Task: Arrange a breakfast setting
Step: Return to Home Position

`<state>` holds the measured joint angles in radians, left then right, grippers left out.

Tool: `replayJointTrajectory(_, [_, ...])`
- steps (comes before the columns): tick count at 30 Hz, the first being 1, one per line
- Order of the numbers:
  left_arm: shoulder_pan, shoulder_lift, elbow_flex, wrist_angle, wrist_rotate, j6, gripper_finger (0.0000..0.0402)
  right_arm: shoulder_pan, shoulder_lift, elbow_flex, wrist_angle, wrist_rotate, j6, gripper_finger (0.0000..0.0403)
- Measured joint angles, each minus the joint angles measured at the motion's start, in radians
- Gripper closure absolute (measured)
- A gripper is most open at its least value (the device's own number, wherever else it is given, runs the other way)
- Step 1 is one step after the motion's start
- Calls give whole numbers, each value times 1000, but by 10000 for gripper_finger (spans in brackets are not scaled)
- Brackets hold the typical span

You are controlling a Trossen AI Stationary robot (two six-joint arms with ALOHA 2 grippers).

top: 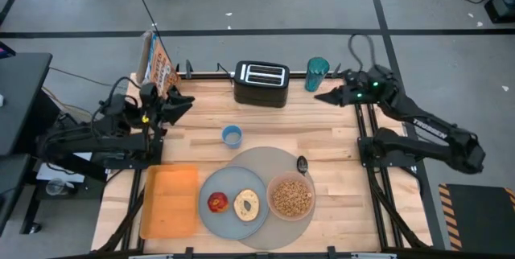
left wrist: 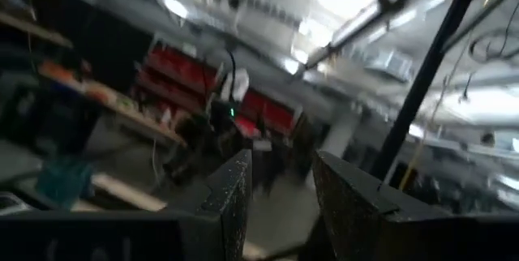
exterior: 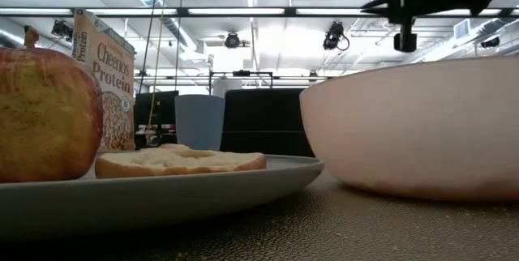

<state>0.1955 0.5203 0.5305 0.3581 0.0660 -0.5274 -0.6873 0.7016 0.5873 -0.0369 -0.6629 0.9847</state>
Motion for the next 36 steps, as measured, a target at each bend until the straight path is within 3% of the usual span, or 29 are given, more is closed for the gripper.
replayJointTrajectory(4, [-1,-47,-132,159,-83,-6,260,-109,-68,0,-1,-22,-62,395])
replayJointTrajectory(11, [-1,-63,-344,346,-245,-89,260,-198,-113,-59,61,-127,-56,391])
replayJointTrajectory(14, [-3,-64,-389,403,-303,-89,261,-211,-152,-114,129,-141,-11,396])
replayJointTrajectory(18, [-3,-65,-394,408,-347,-36,261,-220,-249,-165,188,-83,-8,396])
replayJointTrajectory(23, [-3,-65,-394,352,-390,19,261,-220,-397,-173,200,-37,-31,395])
replayJointTrajectory(27, [-3,-65,-394,198,-396,17,261,-219,-523,-173,201,-31,-34,395])
replayJointTrajectory(33, [-3,-65,-394,-2,-405,26,261,-219,-700,-173,172,71,-122,396])
replayJointTrajectory(36, [-3,-64,-394,-75,-435,17,261,-219,-689,-175,105,99,-172,395])
